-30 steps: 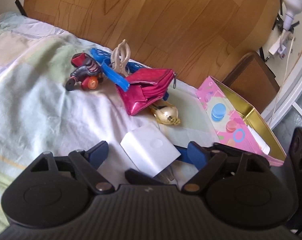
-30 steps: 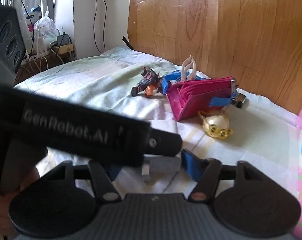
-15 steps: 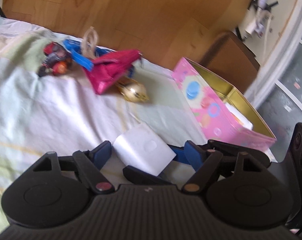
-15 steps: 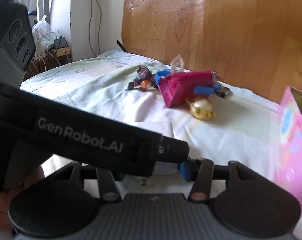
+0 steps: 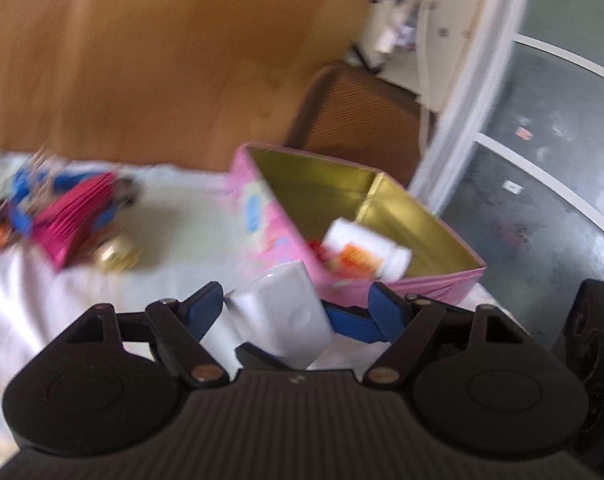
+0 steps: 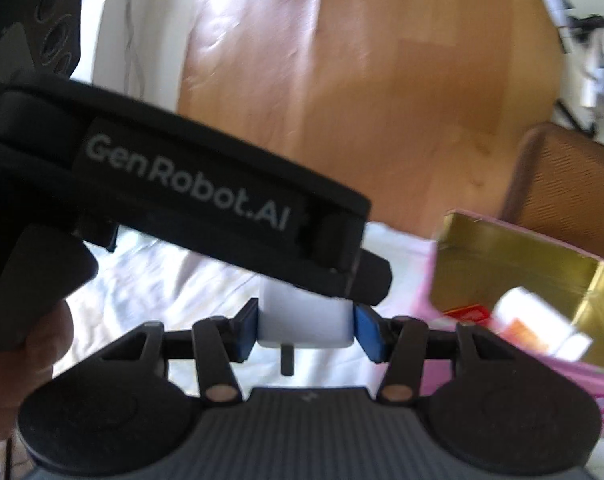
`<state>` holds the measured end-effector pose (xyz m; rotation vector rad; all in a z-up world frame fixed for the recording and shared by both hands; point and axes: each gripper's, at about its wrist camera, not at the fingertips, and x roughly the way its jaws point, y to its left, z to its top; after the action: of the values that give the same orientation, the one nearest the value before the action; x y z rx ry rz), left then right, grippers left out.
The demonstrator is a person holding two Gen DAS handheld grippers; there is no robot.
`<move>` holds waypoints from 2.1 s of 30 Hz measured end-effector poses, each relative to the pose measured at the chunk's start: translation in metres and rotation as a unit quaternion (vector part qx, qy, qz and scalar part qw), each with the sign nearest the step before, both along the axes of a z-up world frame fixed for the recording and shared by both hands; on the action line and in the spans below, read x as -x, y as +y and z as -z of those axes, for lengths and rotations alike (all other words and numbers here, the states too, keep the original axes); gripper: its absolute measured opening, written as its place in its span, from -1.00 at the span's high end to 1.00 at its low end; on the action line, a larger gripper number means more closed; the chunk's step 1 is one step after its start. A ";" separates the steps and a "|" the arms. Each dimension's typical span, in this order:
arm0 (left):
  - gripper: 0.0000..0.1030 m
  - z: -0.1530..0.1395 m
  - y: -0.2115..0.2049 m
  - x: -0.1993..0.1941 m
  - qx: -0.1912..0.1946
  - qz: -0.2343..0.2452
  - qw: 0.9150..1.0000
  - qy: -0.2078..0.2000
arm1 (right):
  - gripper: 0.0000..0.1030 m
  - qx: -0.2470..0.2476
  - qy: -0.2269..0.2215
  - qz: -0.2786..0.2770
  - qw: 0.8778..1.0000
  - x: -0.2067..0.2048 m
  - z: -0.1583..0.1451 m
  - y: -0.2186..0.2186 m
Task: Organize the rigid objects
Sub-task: 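Carry the charger plug into the pink tin and release it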
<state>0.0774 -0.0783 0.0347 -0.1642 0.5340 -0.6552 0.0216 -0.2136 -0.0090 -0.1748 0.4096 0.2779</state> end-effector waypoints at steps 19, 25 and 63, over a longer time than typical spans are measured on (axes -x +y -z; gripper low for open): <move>-0.46 -0.014 -0.039 -0.009 -0.013 0.033 0.999 0.006 | 0.76 -0.055 -0.055 0.053 0.996 0.036 -0.022 -0.108; -0.48 0.015 0.003 -0.016 -0.038 0.005 0.996 0.076 | -0.09 -0.032 0.018 -0.029 0.999 0.052 0.008 -0.089; -0.36 -0.015 -0.177 -0.046 -0.068 0.131 0.989 0.009 | 0.12 0.004 -0.063 0.143 0.988 0.006 -0.019 -0.146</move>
<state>0.1237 -0.2549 0.0498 0.0290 0.6224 -0.8699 0.0154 -0.3596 0.0101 -0.1391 0.3050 -0.0174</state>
